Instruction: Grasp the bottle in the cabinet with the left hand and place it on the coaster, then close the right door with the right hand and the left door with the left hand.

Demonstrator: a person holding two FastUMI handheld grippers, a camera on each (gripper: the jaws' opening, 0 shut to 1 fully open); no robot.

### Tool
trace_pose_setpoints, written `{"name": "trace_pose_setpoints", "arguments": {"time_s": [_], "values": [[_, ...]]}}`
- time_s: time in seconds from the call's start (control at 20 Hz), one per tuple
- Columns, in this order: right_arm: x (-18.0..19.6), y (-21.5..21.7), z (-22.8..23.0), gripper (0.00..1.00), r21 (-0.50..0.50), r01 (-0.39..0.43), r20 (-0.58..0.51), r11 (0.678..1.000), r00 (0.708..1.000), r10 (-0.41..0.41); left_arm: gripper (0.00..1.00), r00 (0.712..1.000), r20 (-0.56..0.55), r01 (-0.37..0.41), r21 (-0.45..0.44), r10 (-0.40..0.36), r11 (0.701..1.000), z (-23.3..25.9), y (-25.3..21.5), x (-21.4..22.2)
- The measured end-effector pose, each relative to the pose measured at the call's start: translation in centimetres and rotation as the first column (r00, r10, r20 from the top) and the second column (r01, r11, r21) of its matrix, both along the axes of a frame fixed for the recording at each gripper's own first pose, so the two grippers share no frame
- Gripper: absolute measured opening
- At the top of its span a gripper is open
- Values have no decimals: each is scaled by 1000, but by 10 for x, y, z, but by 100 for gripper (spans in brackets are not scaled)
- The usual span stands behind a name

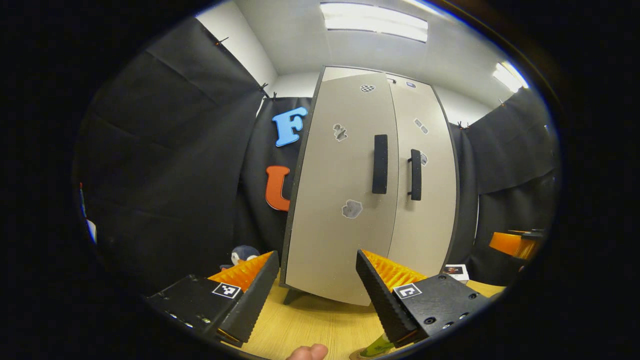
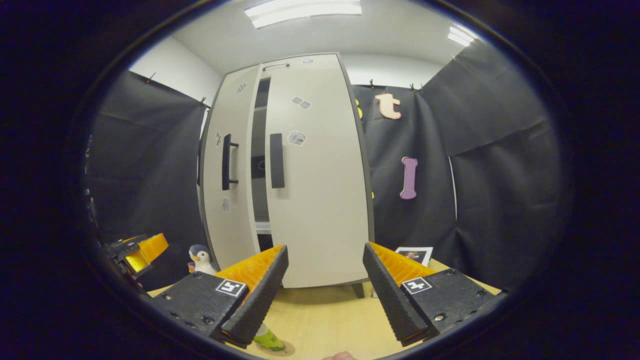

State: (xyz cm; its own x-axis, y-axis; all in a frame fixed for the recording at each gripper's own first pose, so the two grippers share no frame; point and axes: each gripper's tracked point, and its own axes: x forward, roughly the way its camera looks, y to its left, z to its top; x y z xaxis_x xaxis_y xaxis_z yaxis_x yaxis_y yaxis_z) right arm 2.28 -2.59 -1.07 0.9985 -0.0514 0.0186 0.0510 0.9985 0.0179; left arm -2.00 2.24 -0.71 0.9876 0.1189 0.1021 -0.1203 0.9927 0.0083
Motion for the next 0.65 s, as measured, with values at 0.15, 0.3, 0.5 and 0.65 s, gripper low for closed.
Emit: {"name": "trace_pose_setpoints", "arguments": {"time_s": [0.15, 0.3, 0.5, 0.65], "values": [[-1, 2, -4, 98, -2, -7, -23, 1000, 1000, 7, 95, 1000, 6, 4, 8, -4, 1000, 2, -2, 0], [-1, 0, -6, 98, 3, -6, -34, 1000, 999, 6, 95, 1000, -1, 8, 7, -8, 1000, -1, -5, 1], [-3, 1, -6, 98, 9, -7, -39, 1000, 999, 8, 99, 1000, -2, 14, 15, -14, 1000, 2, -7, 0], [-4, 3, -7, 99, 14, -11, -42, 1000, 999, 11, 99, 1000, -6, 14, 17, -14, 1000, 0, -7, 0]]}}
